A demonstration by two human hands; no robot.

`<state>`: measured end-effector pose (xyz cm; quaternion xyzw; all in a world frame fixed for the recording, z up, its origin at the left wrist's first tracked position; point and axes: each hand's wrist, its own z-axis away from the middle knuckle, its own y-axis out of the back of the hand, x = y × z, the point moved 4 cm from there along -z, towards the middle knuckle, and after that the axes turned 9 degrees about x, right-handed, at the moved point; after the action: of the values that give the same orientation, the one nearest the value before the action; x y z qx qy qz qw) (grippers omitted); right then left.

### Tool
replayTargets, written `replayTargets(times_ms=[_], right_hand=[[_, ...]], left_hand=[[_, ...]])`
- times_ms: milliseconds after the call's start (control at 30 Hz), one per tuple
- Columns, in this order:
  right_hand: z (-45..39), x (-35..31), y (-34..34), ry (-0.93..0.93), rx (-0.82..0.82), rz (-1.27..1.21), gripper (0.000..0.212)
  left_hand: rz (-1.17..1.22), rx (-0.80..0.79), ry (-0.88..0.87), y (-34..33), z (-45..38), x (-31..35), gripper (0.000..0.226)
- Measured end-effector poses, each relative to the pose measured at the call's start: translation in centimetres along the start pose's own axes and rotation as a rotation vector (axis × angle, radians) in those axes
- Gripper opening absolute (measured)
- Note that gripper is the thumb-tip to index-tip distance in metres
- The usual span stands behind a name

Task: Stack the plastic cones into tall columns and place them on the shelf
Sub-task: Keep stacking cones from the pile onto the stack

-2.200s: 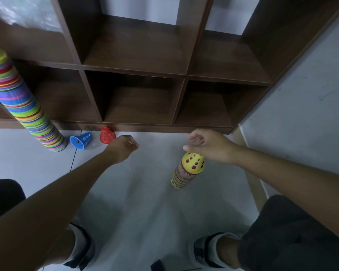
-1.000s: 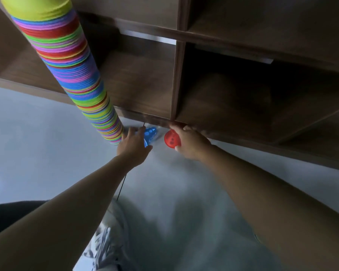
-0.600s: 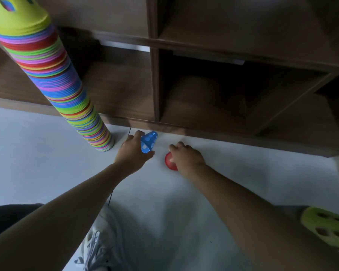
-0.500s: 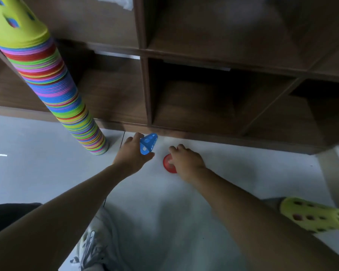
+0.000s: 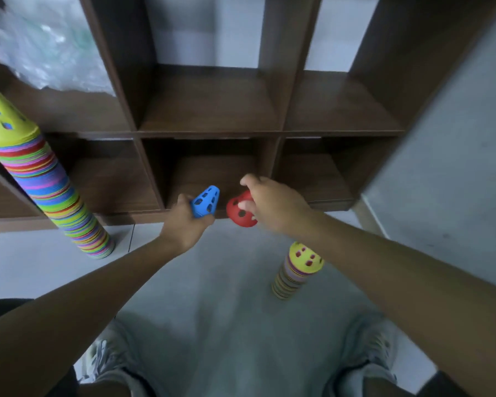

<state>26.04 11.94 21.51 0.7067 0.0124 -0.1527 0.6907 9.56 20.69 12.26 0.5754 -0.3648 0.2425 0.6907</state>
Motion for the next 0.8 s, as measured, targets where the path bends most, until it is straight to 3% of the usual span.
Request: replayTargets(times_ms=[267,467,800], right_hand=[[7.6,5.9,7.9,-0.061,0.122,-0.114,0.049],[11.5,8.5,6.1,-0.103,0.035,-0.133,0.056],[11.8,9.7,1.5,-0.275,0.087,-0.261,0.072]], left_hand=[[0.264,-0.073,-0.011,-1.8,5.4,7.2,0.042],[0.529,-0.168,0.067,-2.8,8.3,9.7,0.036],[0.513,-0.156,0.013,-4.3,10.5,12.0,0.042]])
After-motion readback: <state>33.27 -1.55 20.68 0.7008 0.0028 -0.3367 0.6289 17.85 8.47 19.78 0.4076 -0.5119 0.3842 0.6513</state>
